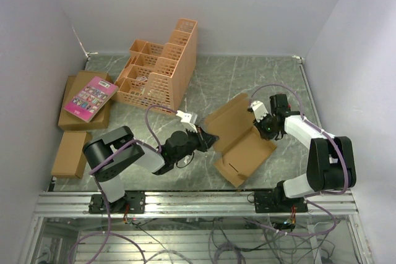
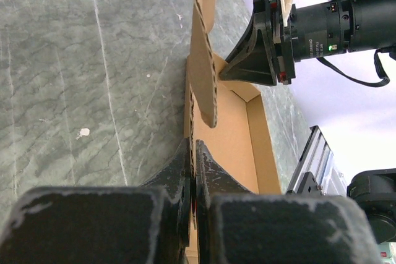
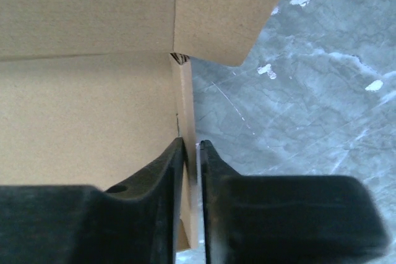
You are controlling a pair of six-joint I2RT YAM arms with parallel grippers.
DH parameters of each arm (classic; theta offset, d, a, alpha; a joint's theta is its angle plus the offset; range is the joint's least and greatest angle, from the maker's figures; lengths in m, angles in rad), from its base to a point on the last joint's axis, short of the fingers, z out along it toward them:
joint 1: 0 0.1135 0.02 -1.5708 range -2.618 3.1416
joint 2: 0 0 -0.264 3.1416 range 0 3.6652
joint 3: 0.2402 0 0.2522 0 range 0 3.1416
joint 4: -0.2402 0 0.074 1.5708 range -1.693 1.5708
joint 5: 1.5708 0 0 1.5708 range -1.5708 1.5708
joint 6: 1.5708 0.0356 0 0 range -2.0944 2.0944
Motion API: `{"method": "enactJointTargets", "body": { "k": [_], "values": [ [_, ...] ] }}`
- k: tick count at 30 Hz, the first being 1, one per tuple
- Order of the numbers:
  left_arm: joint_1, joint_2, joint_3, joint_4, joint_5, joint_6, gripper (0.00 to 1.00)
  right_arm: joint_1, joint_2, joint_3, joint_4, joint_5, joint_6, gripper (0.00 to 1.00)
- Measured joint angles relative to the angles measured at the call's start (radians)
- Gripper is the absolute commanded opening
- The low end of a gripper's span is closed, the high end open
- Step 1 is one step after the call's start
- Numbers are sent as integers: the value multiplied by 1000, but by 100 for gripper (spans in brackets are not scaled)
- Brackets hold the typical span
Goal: Fold the paper box
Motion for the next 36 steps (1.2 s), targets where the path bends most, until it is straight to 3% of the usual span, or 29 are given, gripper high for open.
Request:
{"method": "enactJointTargets", "body": {
  "k": [7, 30, 36],
  "values": [
    [-2, -12, 2, -12, 1, 1, 7, -1, 0, 6, -6, 4, -5, 33],
    [-2, -66, 2, -90, -2, 42, 7, -34, -7, 30, -117, -43, -94, 40],
    [-2, -78, 2, -105, -3, 48, 7, -51, -7, 30, -137, -60, -120, 38]
  ]
}}
